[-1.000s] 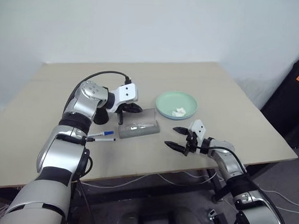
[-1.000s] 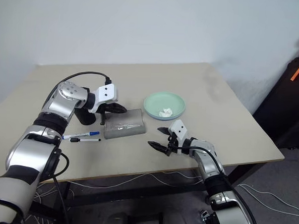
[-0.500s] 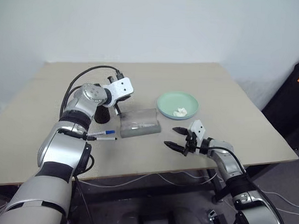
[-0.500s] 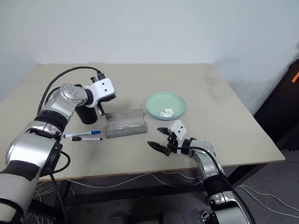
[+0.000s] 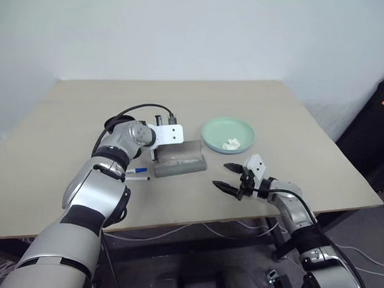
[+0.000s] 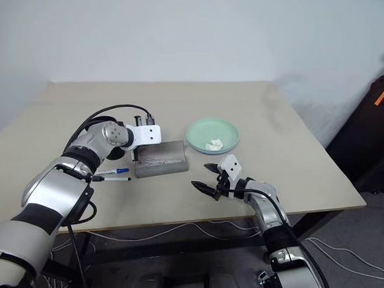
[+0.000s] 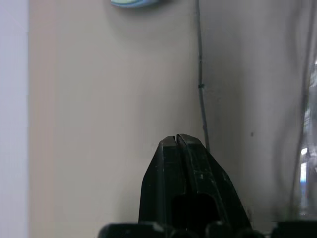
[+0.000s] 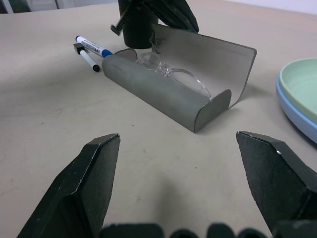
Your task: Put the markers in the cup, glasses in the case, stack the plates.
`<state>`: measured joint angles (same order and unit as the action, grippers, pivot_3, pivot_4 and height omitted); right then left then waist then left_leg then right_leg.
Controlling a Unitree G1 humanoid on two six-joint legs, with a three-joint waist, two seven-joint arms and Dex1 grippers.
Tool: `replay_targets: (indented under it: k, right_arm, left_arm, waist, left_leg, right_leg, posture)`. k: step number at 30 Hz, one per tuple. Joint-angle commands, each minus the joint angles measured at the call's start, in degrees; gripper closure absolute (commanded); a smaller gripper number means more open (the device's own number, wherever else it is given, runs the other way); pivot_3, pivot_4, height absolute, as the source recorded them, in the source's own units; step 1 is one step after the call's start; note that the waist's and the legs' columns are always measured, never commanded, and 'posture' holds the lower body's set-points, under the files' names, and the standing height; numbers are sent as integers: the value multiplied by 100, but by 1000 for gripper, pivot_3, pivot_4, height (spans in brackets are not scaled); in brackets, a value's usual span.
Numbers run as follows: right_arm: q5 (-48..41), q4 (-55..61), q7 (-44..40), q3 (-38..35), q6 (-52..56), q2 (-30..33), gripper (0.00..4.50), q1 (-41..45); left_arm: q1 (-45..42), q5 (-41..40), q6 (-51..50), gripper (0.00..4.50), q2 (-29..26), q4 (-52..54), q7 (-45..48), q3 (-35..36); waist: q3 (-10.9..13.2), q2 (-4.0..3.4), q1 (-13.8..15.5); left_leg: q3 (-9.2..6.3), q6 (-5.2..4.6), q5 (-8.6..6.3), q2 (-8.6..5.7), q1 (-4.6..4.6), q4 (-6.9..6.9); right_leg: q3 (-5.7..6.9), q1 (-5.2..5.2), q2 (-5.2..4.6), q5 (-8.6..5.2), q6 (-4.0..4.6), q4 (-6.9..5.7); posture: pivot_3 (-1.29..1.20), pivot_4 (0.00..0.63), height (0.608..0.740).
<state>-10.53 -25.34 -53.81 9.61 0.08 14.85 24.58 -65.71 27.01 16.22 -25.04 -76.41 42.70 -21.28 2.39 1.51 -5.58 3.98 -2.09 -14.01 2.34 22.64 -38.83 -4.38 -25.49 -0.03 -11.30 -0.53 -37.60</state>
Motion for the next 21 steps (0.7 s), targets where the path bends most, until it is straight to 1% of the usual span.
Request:
replay_targets:
  k: [1, 5, 10, 13, 17, 21]
  right_arm:
    - [-43, 242, 27, -113, -48, 49, 420, 34]
    - [-26, 144, 18, -91, -65, 10, 420, 108]
    - [-17, 16, -21, -63, -93, -44, 420, 229]
    - [-6, -67, -54, -46, -120, -72, 420, 285]
    - [1, -159, -67, -28, -154, -100, 420, 345]
    - [1, -176, -74, -19, -170, -110, 420, 347]
  left_arm:
    - [-75, -464, 45, 4489, -38, 192, 1162, 311]
    - [86, -820, 24, 4489, -171, 373, 2076, 554]
    - [292, -1177, -53, 4489, -312, 737, 2767, 768]
    - [516, -1269, -133, 4489, -411, 1072, 3185, 742]
    - [840, -1218, -172, 4489, -511, 1495, 3296, 614]
    - [913, -1409, -335, 4489, -509, 1792, 3068, 799]
  waist:
    - [0, 0, -4]
    - [2, 2, -10]
    - [3, 4, -17]
    - [3, 4, -14]
    - [2, 7, -13]
    - [2, 7, -6]
  left_leg:
    - [1, 0, 0, -1, 0, 0]
    - [2, 0, 0, -1, -2, -3]
    - [-1, -1, 0, 5, -2, -2]
    - [1, -1, 1, 4, -2, -3]
    - [1, -1, 1, 4, -2, -6]
    - [0, -2, 1, 6, -3, -9]
  right_leg:
    - [0, 1, -1, -1, 1, 1]
    - [-2, 1, 0, -5, 9, -2]
    - [-2, -1, 6, -4, 9, -5]
    - [-4, 1, 5, -4, 8, -5]
    - [-5, 2, 3, -4, 8, -5]
    - [-4, 3, 3, -4, 8, -7]
  posture:
    - [0, 0, 740]
    - [0, 0, 740]
    - [0, 0, 740]
    - [0, 0, 740]
    - [0, 0, 740]
    - [0, 0, 740]
